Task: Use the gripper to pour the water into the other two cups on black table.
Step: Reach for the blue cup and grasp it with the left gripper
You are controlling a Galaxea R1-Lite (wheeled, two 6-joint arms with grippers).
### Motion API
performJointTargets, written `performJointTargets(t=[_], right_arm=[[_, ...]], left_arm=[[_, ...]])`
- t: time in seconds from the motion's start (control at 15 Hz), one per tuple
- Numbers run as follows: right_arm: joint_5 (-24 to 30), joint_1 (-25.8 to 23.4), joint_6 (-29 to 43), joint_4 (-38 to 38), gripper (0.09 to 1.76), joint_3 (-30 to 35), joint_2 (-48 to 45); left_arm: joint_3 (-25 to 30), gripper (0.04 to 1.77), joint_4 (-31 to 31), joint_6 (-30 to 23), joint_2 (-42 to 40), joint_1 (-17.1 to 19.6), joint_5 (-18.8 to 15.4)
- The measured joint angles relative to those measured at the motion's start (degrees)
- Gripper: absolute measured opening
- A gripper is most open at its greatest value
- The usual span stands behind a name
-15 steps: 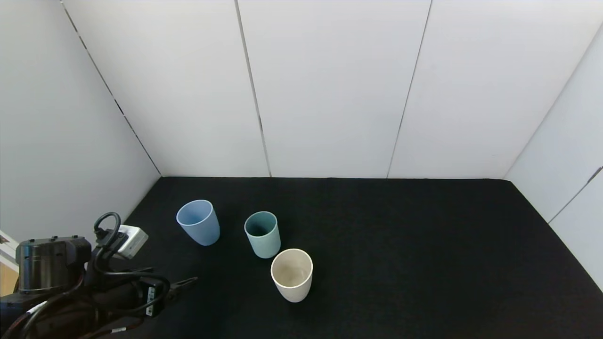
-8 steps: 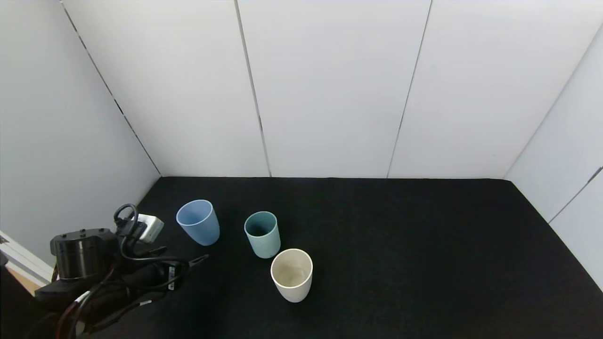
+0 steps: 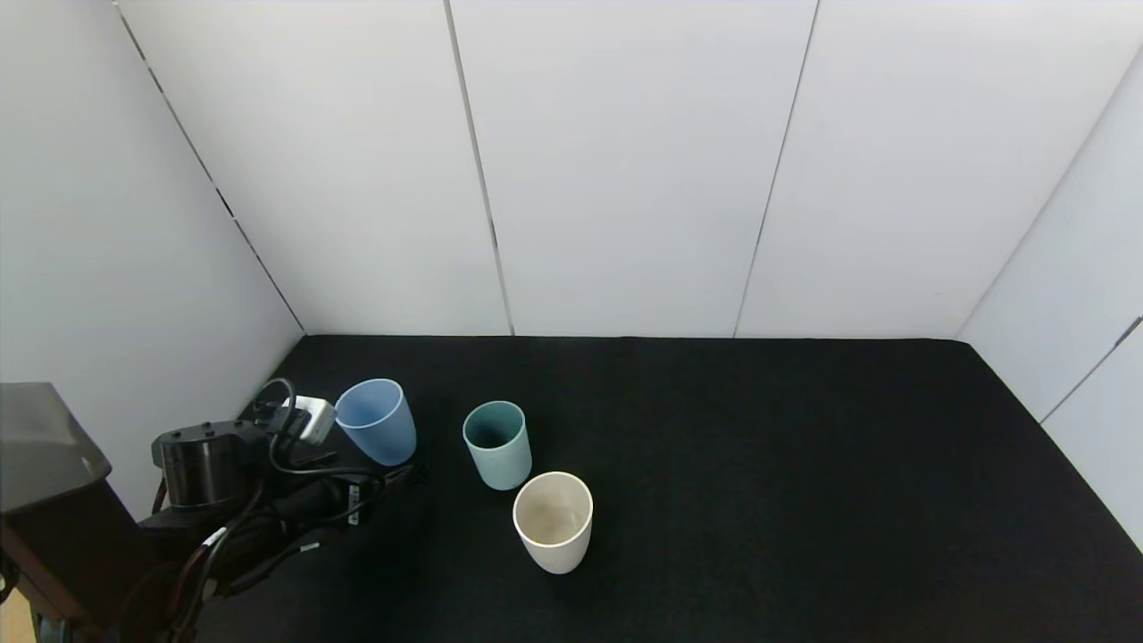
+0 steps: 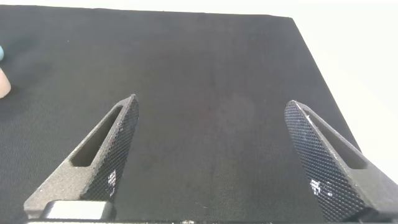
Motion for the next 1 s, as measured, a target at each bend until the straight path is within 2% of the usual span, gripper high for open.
performJointTargets(t=[1.0], right_arm=[[0.0, 0.0, 0.05, -0.02, 1.71, 0.0, 0.0]], left_arm=[[-11.06, 1.72, -0.33, -1.33, 5.29, -1.62, 3.21]])
